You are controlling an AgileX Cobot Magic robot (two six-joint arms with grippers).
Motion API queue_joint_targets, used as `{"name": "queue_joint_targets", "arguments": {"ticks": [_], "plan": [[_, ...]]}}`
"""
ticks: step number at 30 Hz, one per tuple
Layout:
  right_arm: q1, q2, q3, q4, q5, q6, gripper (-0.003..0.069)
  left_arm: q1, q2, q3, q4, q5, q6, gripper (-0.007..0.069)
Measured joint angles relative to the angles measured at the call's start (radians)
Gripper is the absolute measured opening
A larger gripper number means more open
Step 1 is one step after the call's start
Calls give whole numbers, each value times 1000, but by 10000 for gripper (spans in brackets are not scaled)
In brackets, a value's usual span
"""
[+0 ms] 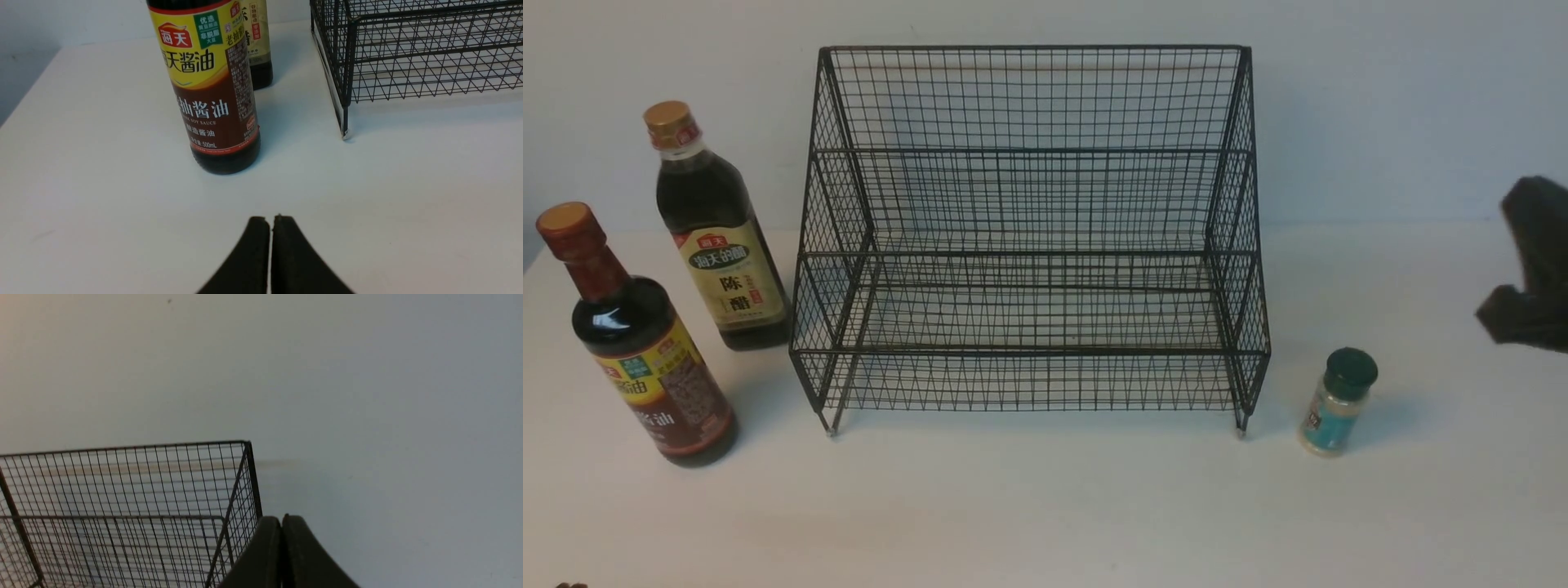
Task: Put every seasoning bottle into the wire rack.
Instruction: Use the right arm to grab the condiment bottle closest to it
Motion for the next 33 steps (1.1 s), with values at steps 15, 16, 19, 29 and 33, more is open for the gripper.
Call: {"name": "queue_joint_targets", "arguments": {"ticks": [15, 16, 19, 29, 33], "plan": [[3, 455, -11, -81, -253, 41, 414, 0, 0, 0, 0, 0, 0, -5], [4, 471, -12, -82, -259, 40, 451, 0, 0, 0, 0, 0, 0, -5], [4, 516, -12, -82, -275, 14, 531, 0, 0, 0, 0, 0, 0, -5], [5, 665, -14, -94, -340, -34, 587, 0, 0, 0, 0, 0, 0, -5], [5, 701, -14, -108, -359, -34, 533, 0, 0, 0, 0, 0, 0, -5]]}}
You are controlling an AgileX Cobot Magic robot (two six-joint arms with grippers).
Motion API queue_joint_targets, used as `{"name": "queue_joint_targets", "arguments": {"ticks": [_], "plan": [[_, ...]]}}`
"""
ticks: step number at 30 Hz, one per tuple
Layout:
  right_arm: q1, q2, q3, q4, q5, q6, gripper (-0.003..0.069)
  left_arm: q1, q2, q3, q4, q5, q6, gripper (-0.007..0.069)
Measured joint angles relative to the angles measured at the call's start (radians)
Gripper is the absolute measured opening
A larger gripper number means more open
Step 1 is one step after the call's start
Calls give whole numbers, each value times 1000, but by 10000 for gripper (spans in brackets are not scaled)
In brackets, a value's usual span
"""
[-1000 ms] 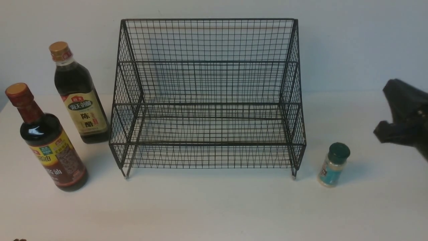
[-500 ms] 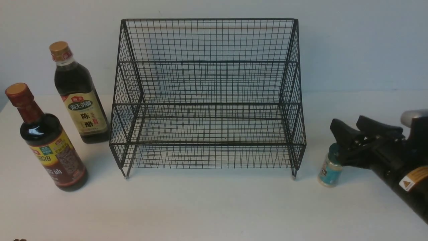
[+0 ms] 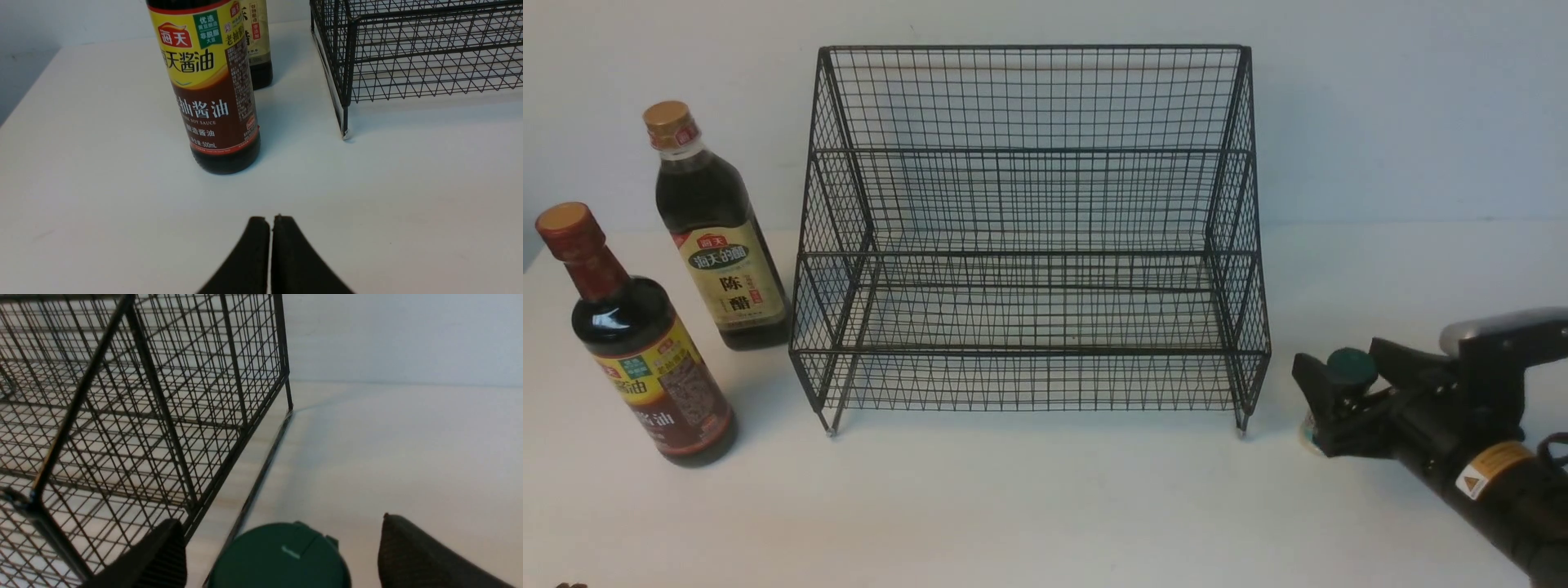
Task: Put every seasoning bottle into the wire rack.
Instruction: Use the right arm to grab the condiment bottle closest to it, then use the right arm to put the condiment bottle back on the shelf
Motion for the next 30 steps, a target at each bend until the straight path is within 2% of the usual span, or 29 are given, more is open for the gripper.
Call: {"name": "queue_joint_targets", "arguments": {"ticks": [1, 2, 3, 5, 15, 17, 19, 23, 30], "plan": [[0, 1, 0, 0, -4, 0, 479, 0, 0, 0, 0, 0, 0, -5], [0, 1, 0, 0, -6, 0, 468, 0, 0, 0, 0, 0, 0, -5], [0, -4, 0, 0, -13, 0, 391, 0, 0, 0, 0, 0, 0, -5], [0, -32, 0, -1, -13, 0, 307, 0, 0, 0, 0, 0, 0, -5], [0, -425, 13, -16, 233, 12, 318, 0, 0, 0, 0, 0, 0, -5], [0, -504, 2, -60, 270, 54, 318, 0, 0, 0, 0, 0, 0, -5], [5, -557, -38, -162, 329, 139, 318, 0, 0, 0, 0, 0, 0, -5], [55, -564, -151, -332, 415, 293, 318, 0, 0, 0, 0, 0, 0, -5], [172, -444, -296, -390, 434, 344, 318, 0, 0, 0, 0, 0, 0, -5]]}}
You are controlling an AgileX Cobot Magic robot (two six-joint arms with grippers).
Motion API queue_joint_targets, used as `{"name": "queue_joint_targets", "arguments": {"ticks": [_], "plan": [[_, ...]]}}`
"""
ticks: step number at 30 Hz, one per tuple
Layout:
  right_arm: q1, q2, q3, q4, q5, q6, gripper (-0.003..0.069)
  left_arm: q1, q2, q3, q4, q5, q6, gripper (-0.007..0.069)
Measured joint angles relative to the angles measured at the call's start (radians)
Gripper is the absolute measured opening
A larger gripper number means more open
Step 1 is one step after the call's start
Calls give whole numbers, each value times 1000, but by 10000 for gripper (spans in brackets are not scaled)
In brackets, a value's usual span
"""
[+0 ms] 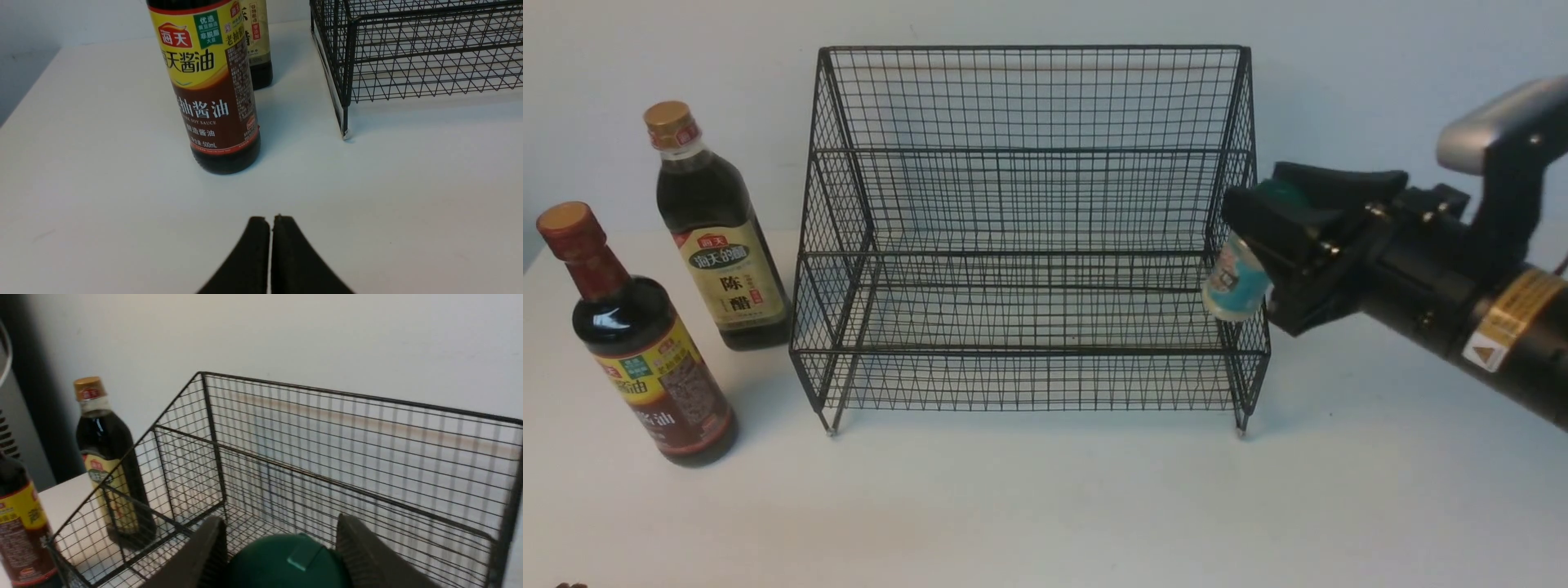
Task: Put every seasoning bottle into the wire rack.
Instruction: Use the right arm to put the condiment bottle back on the shelf
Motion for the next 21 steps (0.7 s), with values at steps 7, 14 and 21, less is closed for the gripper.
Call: {"name": "queue_joint_targets", "arguments": {"ticks": [7, 14, 21], "plan": [[50, 194, -115, -4, 6, -24, 318, 0, 0, 0, 0, 0, 0, -5], [71, 319, -156, 0, -65, -98, 318, 0, 0, 0, 0, 0, 0, -5], [82, 374, -158, 13, -79, -131, 318, 0, 0, 0, 0, 0, 0, -5]]}}
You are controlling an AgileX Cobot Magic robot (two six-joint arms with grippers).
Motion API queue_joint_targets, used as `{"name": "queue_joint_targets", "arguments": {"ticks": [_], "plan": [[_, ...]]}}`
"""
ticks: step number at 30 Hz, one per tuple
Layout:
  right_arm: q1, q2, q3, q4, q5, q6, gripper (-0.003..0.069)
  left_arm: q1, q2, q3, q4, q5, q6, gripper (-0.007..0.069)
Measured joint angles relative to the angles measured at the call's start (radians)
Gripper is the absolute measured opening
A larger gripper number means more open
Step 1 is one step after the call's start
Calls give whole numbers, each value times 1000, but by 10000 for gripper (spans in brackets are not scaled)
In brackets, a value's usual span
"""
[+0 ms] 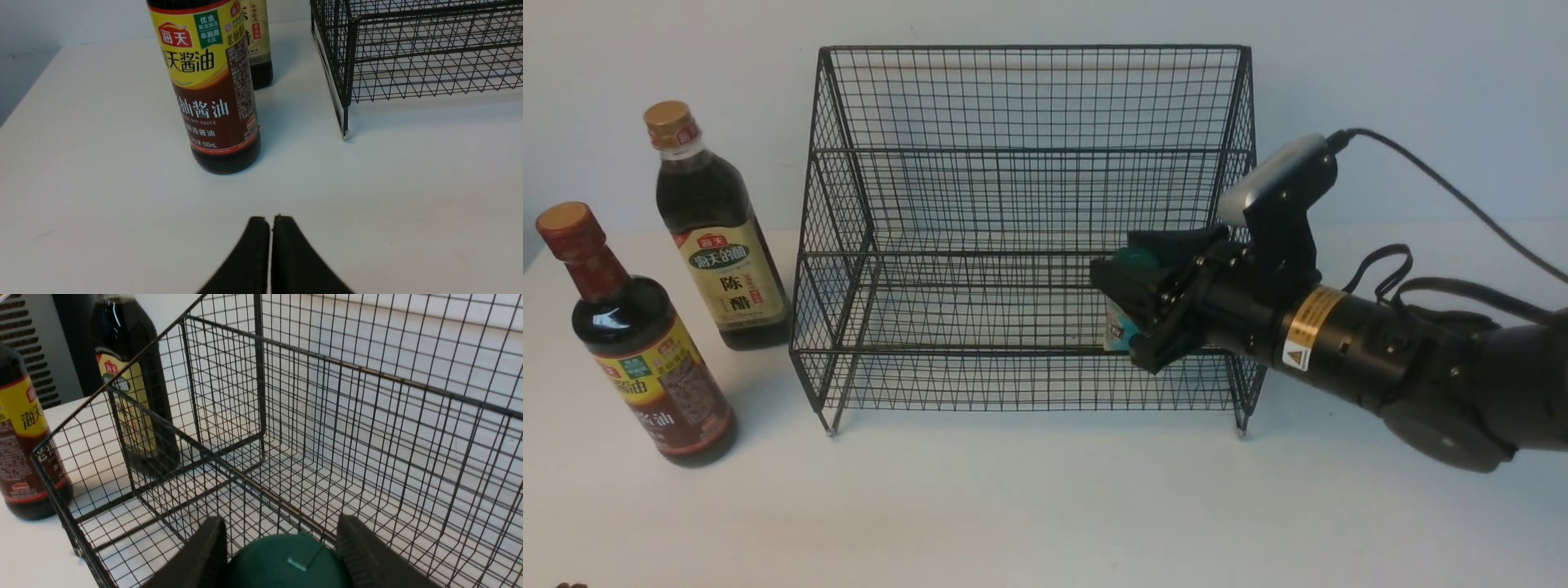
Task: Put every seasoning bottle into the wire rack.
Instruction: Use the right arm to put the condiment bottle back on the shelf
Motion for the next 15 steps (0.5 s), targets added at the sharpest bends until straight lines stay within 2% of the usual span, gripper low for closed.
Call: {"name": "queue_joint_targets", "arguments": {"ticks": [11, 15], "plan": [[0, 46, 0, 35, -4, -3, 318, 0, 0, 0, 0, 0, 0, -5], [0, 55, 0, 48, -5, -4, 353, 0, 0, 0, 0, 0, 0, -5]]}}
